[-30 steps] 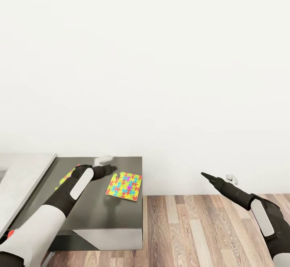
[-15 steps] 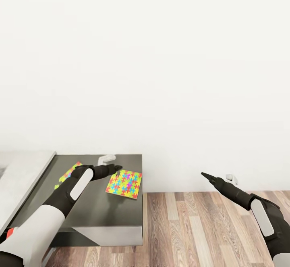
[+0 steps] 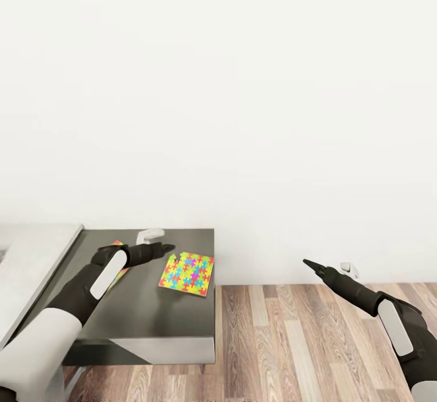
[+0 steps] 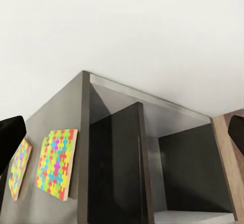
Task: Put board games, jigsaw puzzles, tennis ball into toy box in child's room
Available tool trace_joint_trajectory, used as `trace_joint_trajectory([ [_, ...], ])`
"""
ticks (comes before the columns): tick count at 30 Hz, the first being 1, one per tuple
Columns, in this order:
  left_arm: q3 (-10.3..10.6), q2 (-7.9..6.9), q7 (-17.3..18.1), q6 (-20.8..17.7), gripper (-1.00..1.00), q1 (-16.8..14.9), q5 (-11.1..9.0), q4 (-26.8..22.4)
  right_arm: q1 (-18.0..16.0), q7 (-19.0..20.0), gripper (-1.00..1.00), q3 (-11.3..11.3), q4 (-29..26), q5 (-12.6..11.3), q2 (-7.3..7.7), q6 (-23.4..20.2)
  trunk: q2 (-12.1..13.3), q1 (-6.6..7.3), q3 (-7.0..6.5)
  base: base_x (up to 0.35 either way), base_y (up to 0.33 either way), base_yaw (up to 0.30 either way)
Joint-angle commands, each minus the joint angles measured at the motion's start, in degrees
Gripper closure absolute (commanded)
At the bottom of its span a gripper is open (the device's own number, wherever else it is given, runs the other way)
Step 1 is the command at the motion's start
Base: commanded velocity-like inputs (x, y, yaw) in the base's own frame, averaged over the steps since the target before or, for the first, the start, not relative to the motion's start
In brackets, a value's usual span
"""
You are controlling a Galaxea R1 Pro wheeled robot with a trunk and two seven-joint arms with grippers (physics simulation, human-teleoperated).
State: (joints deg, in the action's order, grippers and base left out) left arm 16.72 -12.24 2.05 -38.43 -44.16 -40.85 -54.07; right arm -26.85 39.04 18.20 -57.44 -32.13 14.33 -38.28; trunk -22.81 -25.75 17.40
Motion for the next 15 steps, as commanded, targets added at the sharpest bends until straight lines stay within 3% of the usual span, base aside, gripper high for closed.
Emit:
trace_joint_trajectory([
  [1, 0.1, -0.28, 0.2, -0.2, -1.0, 0.0, 0.1, -0.3, 0.0, 0.1, -1.0, 0.1, 0.0, -0.2, -0.01, -0.4, -0.1, -0.03, 0.2, 0.0, 0.0, 0.0],
  [15, 0.0, -0.67, 0.1, -1.6, -1.0, 0.0, 0.2, -1.1, 0.0, 0.1, -1.0, 0.1, -0.1, -0.2, -0.01, -0.4, -0.1, -0.03, 1.51, 0.0, 0.0, 0.0],
])
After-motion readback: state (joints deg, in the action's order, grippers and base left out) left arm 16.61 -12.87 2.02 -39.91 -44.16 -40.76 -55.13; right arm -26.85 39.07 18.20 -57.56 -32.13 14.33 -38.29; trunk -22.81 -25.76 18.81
